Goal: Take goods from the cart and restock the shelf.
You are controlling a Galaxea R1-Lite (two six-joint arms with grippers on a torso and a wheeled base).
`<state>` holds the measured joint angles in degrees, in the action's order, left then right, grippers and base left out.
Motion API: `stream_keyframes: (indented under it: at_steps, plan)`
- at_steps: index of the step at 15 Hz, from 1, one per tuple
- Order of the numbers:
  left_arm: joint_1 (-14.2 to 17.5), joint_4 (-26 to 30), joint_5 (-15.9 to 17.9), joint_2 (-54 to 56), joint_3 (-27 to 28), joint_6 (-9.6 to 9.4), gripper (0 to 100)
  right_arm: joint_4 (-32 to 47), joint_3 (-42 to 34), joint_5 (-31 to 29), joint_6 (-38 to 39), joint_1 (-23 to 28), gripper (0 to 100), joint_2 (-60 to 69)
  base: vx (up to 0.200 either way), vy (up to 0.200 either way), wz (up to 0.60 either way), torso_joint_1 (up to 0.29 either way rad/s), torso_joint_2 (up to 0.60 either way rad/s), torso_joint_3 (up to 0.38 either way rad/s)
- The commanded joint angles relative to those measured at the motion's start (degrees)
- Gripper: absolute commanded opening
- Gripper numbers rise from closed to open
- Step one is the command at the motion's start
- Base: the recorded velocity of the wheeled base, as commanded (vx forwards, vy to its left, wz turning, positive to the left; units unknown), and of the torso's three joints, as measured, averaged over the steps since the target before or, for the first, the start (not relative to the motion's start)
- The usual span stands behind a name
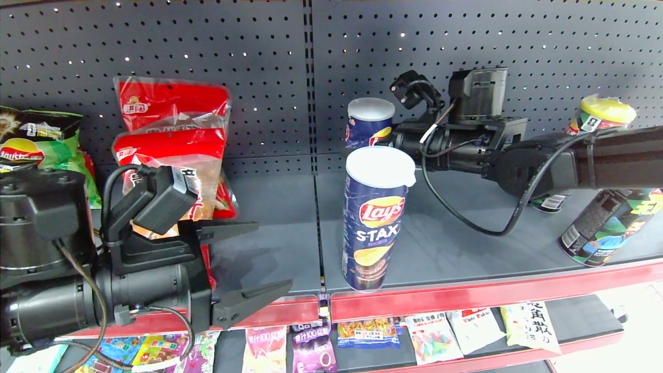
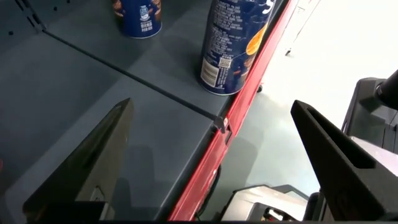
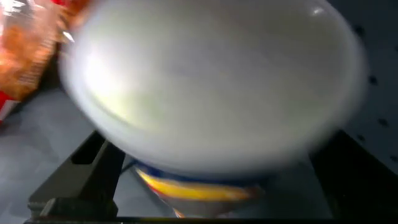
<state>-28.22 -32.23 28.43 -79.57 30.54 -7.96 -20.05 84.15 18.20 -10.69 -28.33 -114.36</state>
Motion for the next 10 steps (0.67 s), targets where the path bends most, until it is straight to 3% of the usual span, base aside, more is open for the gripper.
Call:
stream_keyframes:
  at_steps: [1, 5, 10]
  plan:
    - [0.0, 0.0, -0.3, -0.9, 0.9, -0.04, 100, 0.0, -2.7, -0.6, 0.1, 0.0, 100, 2.6, 0.0, 0.0, 0.0, 0.0, 0.0, 0.0]
    - [-0.2, -0.1, -0.7, -3.2, 2.9, -0.39, 100, -0.1, -10.9, -0.8, 1.7, 1.5, 100, 9.5, 0.0, 0.0, 0.0, 0.0, 0.0, 0.0]
    - [-1.1, -0.1, -3.8, -4.2, 3.8, -0.48, 100, -0.2, -23.0, -3.4, 1.7, 4.9, 100, 17.9, 0.0, 0.0, 0.0, 0.0, 0.0, 0.0]
